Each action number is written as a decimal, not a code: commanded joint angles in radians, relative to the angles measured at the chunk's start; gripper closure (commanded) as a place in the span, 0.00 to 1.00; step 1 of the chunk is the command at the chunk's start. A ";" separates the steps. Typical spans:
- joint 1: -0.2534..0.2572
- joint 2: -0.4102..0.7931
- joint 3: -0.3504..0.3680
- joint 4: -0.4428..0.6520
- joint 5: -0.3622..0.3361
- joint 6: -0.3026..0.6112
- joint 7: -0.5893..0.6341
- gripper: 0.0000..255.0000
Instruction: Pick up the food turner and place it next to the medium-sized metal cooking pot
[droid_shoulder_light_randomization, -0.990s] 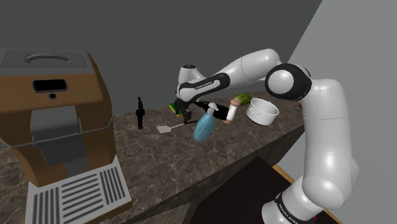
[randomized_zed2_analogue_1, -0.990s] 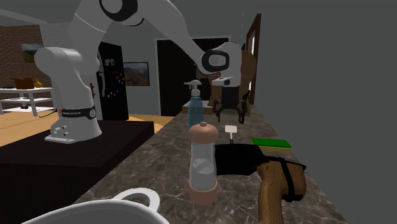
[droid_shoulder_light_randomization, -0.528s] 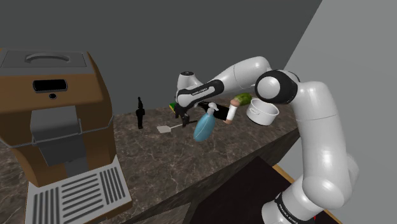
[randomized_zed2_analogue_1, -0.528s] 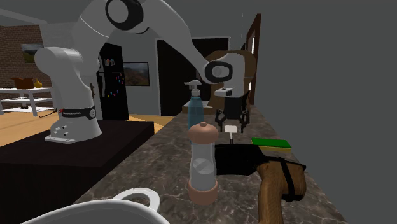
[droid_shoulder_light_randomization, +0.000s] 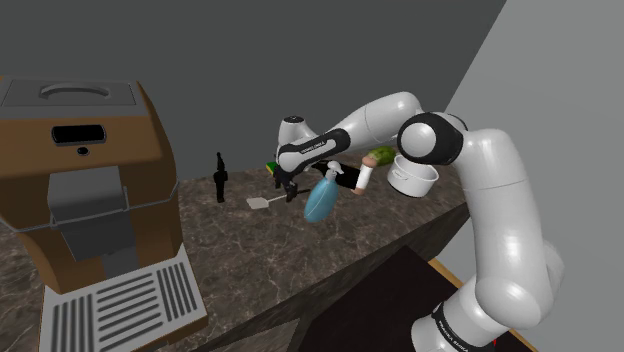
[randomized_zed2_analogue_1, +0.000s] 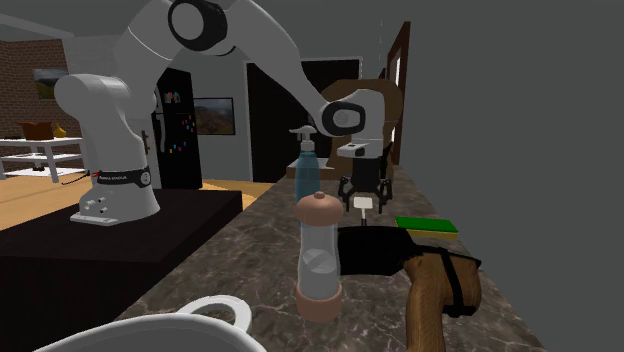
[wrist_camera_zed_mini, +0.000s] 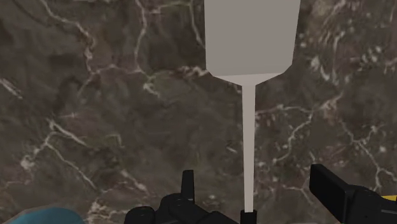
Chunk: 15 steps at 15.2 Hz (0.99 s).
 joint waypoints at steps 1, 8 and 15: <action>0.000 0.000 0.000 0.000 0.000 0.000 0.000 0.00; 0.000 0.000 0.000 0.000 0.000 0.000 0.000 1.00; -0.004 -0.039 0.006 -0.009 0.006 -0.030 -0.005 1.00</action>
